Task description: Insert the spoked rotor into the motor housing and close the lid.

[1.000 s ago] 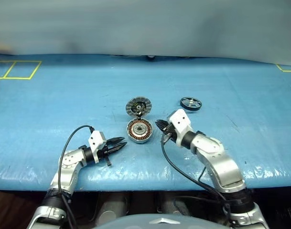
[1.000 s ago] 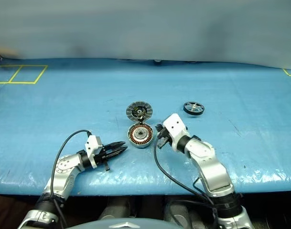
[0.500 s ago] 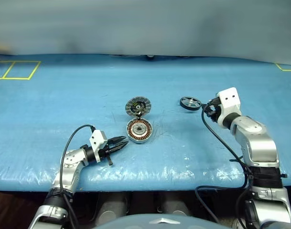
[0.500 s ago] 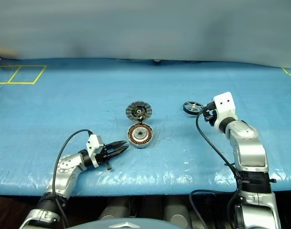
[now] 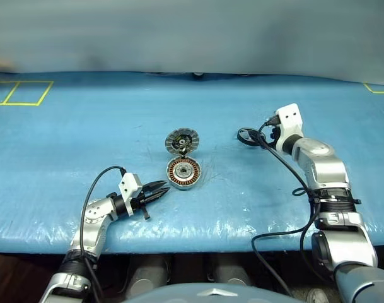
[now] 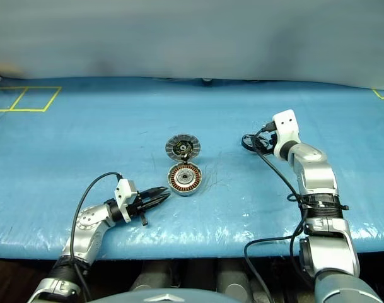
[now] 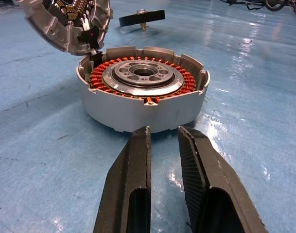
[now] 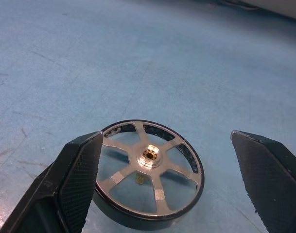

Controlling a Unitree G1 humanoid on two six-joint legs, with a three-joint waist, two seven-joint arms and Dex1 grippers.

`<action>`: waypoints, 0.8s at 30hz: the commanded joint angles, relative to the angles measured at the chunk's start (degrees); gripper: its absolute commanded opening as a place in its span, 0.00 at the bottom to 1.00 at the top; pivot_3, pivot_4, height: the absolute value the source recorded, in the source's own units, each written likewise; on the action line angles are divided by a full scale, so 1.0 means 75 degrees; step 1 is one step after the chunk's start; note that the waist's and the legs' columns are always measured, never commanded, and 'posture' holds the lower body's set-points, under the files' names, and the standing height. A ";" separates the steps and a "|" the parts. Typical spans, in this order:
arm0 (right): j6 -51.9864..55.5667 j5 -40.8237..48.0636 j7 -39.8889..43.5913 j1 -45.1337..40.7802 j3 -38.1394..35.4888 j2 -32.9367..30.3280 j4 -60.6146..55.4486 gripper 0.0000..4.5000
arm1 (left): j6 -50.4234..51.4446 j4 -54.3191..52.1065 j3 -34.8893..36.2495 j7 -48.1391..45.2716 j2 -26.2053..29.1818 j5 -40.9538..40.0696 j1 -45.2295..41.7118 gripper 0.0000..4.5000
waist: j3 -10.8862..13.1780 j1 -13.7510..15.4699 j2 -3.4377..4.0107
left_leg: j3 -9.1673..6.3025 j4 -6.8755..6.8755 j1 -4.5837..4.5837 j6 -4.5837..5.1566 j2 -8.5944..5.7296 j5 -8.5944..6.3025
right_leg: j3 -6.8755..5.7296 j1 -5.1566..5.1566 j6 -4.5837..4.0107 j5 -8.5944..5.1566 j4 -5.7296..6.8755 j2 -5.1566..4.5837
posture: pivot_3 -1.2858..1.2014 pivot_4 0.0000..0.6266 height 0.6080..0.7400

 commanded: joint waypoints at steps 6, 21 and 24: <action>-0.0647 -0.0345 0.0088 -0.0386 0.0295 0.0020 0.1138 0.97 | -0.0094 -0.0207 -0.0029 0.0078 -0.0030 0.0051 0.0087 0.20 | 0.0000 0.0003 0.0001 | 0.0001 -0.0001 0.0000 0.0002 -0.0001 -0.0001 | 0.0002 0.0000 0.0000 0.0000 -0.0002 -0.0001 | 0.52 0.24 1.00; -0.1300 -0.1348 -0.0545 -0.0061 0.0799 -0.0205 0.0573 0.97 | -0.0101 -0.0166 -0.0071 0.0031 -0.0034 0.0058 0.0140 0.20 | 0.0000 -0.0003 0.0004 | 0.0004 -0.0001 0.0004 0.0000 -0.0001 0.0000 | 0.0006 -0.0001 0.0000 0.0001 0.0003 -0.0001 | 0.52 0.24 1.00; -0.1432 -0.1581 -0.0665 -0.0048 0.0919 -0.0251 0.0468 0.97 | -0.0096 -0.0164 -0.0078 0.0019 -0.0033 0.0059 0.0136 0.20 | 0.0000 -0.0003 0.0004 | 0.0004 -0.0001 0.0005 -0.0001 -0.0001 0.0000 | 0.0005 -0.0001 0.0000 0.0001 0.0004 -0.0001 | 0.52 0.24 1.00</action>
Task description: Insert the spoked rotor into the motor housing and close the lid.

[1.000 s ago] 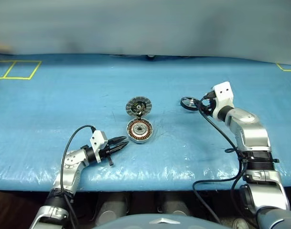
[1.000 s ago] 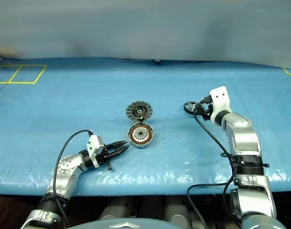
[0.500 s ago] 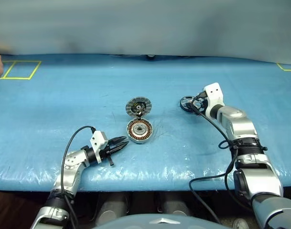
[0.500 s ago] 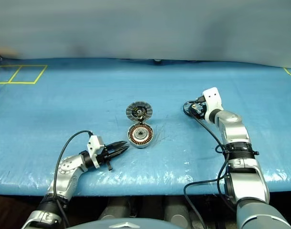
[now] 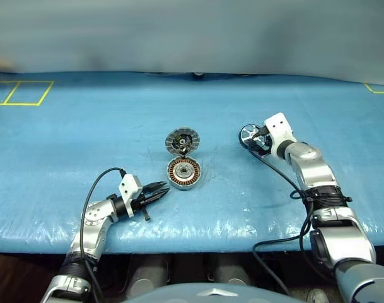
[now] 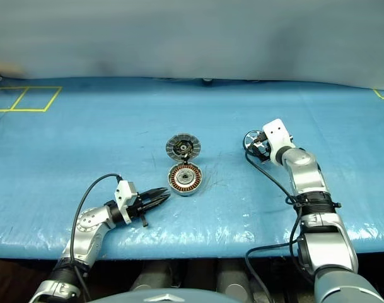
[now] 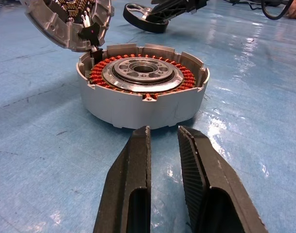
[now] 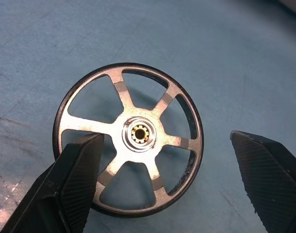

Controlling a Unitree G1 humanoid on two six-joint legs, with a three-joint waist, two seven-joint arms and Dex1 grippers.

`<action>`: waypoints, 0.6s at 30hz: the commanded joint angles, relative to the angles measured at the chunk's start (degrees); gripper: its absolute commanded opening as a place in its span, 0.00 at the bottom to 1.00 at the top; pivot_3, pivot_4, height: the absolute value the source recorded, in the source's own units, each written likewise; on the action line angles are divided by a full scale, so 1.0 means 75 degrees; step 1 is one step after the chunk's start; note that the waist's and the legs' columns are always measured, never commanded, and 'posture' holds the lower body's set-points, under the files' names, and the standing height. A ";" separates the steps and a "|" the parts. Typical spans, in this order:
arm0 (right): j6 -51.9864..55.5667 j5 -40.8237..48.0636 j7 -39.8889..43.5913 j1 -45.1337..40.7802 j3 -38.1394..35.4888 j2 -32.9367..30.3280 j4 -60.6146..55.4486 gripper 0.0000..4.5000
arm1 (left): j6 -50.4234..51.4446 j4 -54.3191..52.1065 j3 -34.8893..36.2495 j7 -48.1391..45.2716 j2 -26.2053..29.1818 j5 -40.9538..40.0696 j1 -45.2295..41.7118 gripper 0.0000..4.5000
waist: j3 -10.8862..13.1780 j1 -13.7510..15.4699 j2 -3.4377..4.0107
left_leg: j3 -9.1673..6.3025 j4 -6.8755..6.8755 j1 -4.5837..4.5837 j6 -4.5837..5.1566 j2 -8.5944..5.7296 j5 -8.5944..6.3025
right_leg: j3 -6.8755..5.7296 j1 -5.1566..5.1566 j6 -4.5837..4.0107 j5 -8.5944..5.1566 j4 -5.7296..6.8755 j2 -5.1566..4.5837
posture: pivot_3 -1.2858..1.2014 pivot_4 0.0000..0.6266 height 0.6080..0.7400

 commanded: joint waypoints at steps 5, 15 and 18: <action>-0.0449 -0.0327 0.0219 -0.0075 0.0337 -0.0053 -0.0284 0.97 | -0.0048 -0.0077 -0.0058 -0.0050 0.0004 0.0054 0.0009 0.20 | 0.0000 0.0000 0.0000 | 0.0000 0.0001 0.0001 0.0000 0.0000 0.0000 | 0.0000 0.0001 0.0000 0.0000 -0.0001 0.0000 | 0.52 0.24 1.00; -0.0468 -0.0389 0.0391 -0.0150 0.0501 0.0126 0.0157 0.97 | -0.0083 -0.0076 -0.0020 -0.0003 0.0026 0.0072 0.0047 0.20 | 0.0000 -0.0002 0.0000 | 0.0000 0.0002 0.0020 0.0000 0.0000 0.0000 | -0.0001 0.0024 0.0000 0.0000 -0.0002 0.0001 | 0.52 0.24 1.00; -0.0533 -0.0460 0.0419 -0.0187 0.0571 0.0135 0.0293 0.97 | -0.0095 -0.0056 -0.0005 0.0001 0.0030 0.0070 0.0045 0.20 | 0.0000 -0.0006 0.0000 | 0.0000 0.0003 0.0026 0.0000 0.0001 0.0000 | -0.0001 0.0029 0.0000 0.0000 -0.0001 0.0002 | 0.52 0.24 1.00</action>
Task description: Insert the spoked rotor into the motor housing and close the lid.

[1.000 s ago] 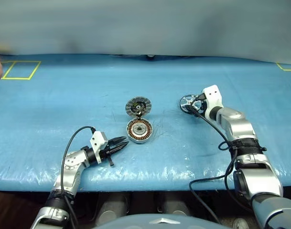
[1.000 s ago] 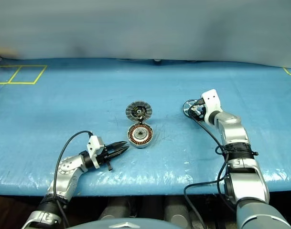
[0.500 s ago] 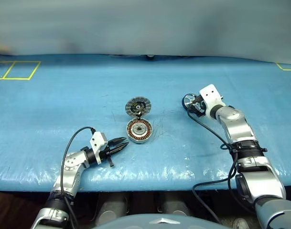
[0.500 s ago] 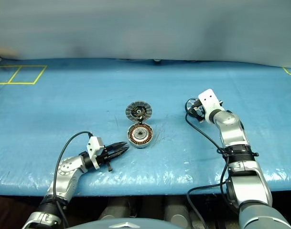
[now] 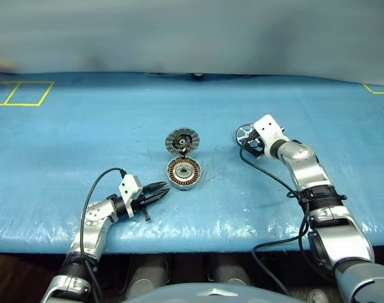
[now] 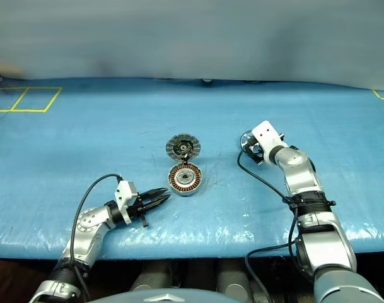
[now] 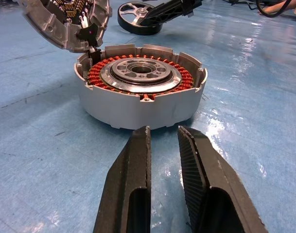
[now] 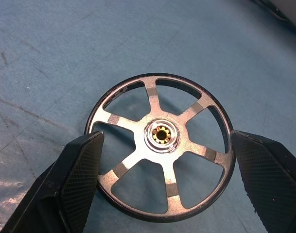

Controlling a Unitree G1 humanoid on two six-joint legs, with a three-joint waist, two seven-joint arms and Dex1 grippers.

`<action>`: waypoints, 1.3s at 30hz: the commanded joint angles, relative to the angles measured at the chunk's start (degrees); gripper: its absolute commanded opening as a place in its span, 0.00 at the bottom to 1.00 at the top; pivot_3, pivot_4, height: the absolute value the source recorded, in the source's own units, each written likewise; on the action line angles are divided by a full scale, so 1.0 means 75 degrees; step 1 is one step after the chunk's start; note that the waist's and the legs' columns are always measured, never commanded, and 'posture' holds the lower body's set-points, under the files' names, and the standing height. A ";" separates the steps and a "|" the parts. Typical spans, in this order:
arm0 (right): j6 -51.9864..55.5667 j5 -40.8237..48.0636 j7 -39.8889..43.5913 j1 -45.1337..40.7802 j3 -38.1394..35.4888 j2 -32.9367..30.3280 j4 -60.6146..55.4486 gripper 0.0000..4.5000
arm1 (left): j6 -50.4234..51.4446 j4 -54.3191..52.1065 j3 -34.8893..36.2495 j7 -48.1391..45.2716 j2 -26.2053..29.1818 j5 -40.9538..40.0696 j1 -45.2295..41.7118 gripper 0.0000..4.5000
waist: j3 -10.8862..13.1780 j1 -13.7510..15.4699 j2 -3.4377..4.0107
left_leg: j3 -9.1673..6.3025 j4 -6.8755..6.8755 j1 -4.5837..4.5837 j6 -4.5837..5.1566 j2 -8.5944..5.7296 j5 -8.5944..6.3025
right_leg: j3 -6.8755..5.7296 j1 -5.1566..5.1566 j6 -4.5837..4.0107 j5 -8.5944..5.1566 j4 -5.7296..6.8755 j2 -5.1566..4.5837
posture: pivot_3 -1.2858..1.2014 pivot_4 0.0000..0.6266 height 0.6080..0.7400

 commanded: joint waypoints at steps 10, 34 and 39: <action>-0.0076 0.0068 0.0734 -0.0274 0.0183 0.0037 0.0605 0.97 | -0.0099 -0.0049 0.0007 0.0005 0.0034 0.0066 0.0060 0.20 | -0.0001 -0.0011 0.0000 | 0.0000 0.0000 0.0011 0.0000 0.0001 0.0000 | 0.0000 0.0011 0.0000 0.0000 -0.0001 0.0001 | 0.52 0.24 1.00; 0.0390 0.0558 0.1496 -0.0239 -0.0243 0.0017 0.1254 0.56 | -0.0045 -0.0096 -0.0048 -0.0015 0.0017 0.0074 0.0069 0.20 | -0.0005 0.0007 -0.0005 | -0.0001 -0.0016 0.0040 0.0001 0.0002 -0.0001 | -0.0001 0.0034 -0.0009 -0.0006 -0.0006 0.0000 | 0.52 0.24 1.00; 0.0472 0.0634 0.1535 -0.0100 -0.0333 0.0010 0.1022 0.32 | -0.0031 -0.0133 -0.0065 -0.0010 -0.0001 0.0068 0.0097 0.20 | -0.0021 -0.0011 -0.0033 | -0.0001 -0.0022 0.0076 0.0001 0.0004 -0.0002 | 0.0000 0.0044 -0.0016 -0.0011 -0.0009 -0.0001 | 0.52 0.24 1.00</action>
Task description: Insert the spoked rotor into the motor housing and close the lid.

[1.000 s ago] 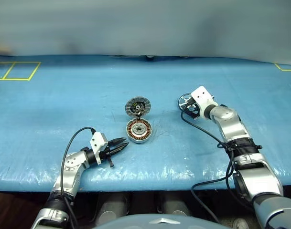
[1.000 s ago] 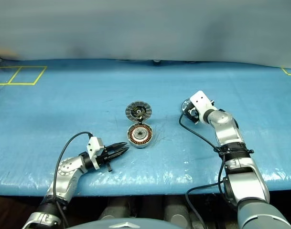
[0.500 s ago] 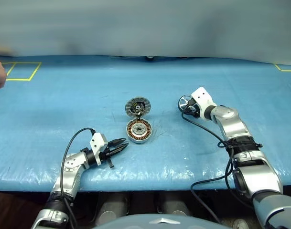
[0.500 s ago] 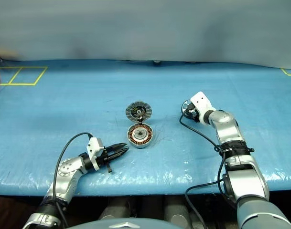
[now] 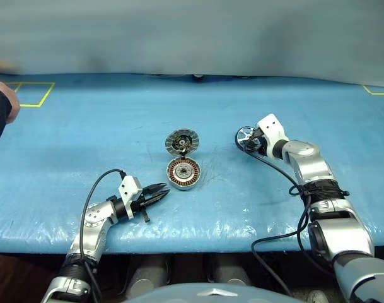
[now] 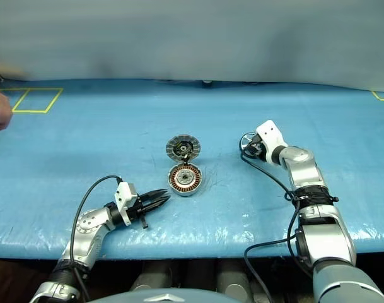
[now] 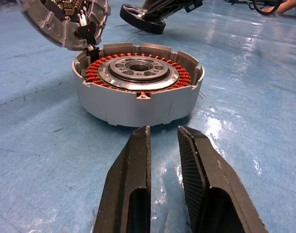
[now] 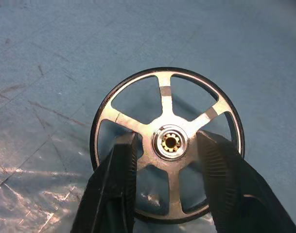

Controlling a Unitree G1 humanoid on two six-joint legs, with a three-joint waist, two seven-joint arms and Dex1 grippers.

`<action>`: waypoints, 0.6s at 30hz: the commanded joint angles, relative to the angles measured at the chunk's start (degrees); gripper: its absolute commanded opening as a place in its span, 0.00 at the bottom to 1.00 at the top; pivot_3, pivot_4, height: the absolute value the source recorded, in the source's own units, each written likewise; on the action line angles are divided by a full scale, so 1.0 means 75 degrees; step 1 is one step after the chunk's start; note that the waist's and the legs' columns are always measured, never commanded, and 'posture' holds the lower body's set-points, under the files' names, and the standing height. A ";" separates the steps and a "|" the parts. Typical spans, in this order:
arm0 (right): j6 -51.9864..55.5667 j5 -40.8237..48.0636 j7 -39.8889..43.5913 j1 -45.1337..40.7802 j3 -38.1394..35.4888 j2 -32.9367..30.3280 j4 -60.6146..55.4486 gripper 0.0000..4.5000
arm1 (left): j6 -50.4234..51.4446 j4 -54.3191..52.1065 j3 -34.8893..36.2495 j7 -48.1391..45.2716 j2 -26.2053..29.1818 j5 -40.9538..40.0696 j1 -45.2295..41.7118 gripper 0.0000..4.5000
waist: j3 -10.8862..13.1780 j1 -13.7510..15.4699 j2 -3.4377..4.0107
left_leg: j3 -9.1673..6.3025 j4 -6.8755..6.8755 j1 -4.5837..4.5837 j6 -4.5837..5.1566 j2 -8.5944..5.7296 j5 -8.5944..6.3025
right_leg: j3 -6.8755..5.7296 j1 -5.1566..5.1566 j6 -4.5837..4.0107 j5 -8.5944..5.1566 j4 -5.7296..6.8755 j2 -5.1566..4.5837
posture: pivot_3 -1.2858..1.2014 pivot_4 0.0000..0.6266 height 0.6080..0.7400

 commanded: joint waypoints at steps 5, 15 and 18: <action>0.0440 0.0197 0.0146 0.0733 -0.0006 0.0091 -0.0722 0.30 | -0.0038 -0.0153 -0.0059 -0.0015 -0.0003 0.0034 0.0028 0.20 | -0.0012 0.0010 -0.0019 | 0.0000 -0.0001 0.0018 -0.0001 0.0004 -0.0002 | -0.0002 0.0012 -0.0039 -0.0029 0.0001 0.0000 | 0.52 0.24 1.00; 0.1599 0.2121 0.0309 0.2856 -0.1167 0.0157 -0.5259 0.30 | 0.0062 -0.0236 -0.0045 -0.0242 -0.0023 -0.0198 0.0024 0.20 | -0.0005 0.0076 -0.0008 | -0.0001 -0.0062 -0.0015 -0.0008 0.0004 0.0002 | -0.0002 -0.0017 -0.0013 -0.0014 -0.0003 -0.0006 | 0.52 0.24 1.00; 0.1930 0.3052 0.0660 0.3596 -0.1329 0.0209 -0.6684 0.30 | 0.0128 -0.0235 -0.0043 -0.0372 -0.0041 -0.0287 -0.0034 0.20 | 0.0003 0.0058 0.0005 | -0.0001 -0.0064 -0.0032 -0.0007 0.0004 0.0002 | -0.0002 -0.0031 -0.0010 -0.0017 -0.0005 -0.0007 | 0.52 0.24 1.00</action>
